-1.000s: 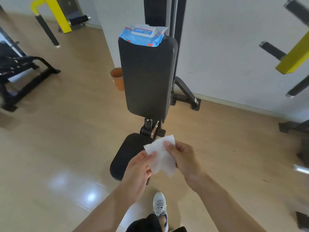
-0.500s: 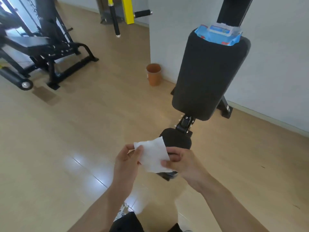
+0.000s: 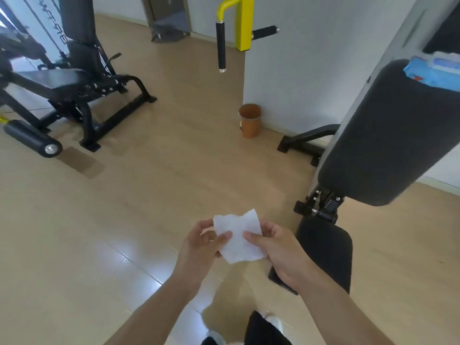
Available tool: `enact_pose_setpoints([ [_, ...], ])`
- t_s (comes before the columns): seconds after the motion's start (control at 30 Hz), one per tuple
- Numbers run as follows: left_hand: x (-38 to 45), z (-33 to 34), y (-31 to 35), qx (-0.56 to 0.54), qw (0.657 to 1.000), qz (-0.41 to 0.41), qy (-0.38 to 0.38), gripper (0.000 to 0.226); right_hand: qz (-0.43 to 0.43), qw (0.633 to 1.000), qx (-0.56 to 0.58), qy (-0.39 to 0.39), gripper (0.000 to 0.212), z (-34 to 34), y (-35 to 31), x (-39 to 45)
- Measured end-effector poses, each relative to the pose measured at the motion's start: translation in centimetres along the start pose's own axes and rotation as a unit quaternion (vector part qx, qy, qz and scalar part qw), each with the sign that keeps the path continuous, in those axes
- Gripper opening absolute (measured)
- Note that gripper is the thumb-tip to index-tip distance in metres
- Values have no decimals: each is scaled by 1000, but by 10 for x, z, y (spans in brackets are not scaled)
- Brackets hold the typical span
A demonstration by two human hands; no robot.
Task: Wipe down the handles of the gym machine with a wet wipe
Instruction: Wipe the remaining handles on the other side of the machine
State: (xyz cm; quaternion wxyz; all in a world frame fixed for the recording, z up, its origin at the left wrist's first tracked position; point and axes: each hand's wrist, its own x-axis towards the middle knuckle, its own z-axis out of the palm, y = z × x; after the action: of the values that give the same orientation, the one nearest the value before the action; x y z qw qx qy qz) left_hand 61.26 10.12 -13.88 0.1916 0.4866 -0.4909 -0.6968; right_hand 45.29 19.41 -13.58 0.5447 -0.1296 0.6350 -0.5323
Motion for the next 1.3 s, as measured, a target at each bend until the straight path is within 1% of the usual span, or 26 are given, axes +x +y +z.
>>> enact_pose_setpoints([
  [0.1,33,-17,12,-1,1000,12,-25,29,3,1000,-24,7,16,18,-20,26],
  [0.27,112,-28,52,-10,999,24,-46,28,-9,999,-37,17,16,27,-58,89],
  [0.37,166,-36,85,9,998,27,-52,24,9,999,14,29,14,35,-88,139],
  [0.47,225,-41,123,9,998,34,-43,11,16,997,60,46,13,44,-131,198],
  [0.53,266,-42,150,6,998,53,-25,6,20,997,59,38,9,49,-162,238],
  [0.63,323,-41,191,-5,997,73,-6,10,18,999,33,-5,19,56,-208,291],
  [0.7,356,-38,215,-3,998,69,-12,10,8,1000,17,-11,19,61,-238,322],
  [0.73,371,-37,225,-6,998,66,-17,8,0,1000,17,11,18,63,-251,338],
  [0.77,386,-36,234,-7,998,64,-15,8,-10,998,28,50,16,65,-264,354],
  [0.83,418,-36,251,8,997,74,-6,22,-33,986,78,147,11,66,-290,385],
  [0.9,453,-36,271,30,994,101,-9,30,-73,966,105,224,7,67,-319,417],
  [1.0,501,-33,307,107,979,165,-55,37,-123,940,71,311,11,80,-363,462],
  [1.03,516,-32,320,127,972,186,-74,41,-134,935,54,324,13,87,-378,474],
  [1.07,529,-31,332,140,964,206,-97,47,-146,935,44,320,15,95,-388,484],
  [1.13,554,-31,350,166,946,244,-137,58,-181,940,71,279,16,109,-400,496],
  [1.17,565,-32,358,175,938,259,-153,63,-199,942,100,252,20,117,-403,498],
  [1.2,576,-33,364,180,932,267,-168,65,-219,941,99,240,28,124,-402,499],
  [1.23,586,-35,369,183,928,273,-175,65,-246,936,67,241,36,130,-401,501],
  [1.27,595,-36,375,188,927,275,-175,62,-269,924,1,272,42,134,-398,506],
  [1.3,604,-37,381,193,927,273,-168,55,-290,901,-63,317,44,137,-396,512],
])
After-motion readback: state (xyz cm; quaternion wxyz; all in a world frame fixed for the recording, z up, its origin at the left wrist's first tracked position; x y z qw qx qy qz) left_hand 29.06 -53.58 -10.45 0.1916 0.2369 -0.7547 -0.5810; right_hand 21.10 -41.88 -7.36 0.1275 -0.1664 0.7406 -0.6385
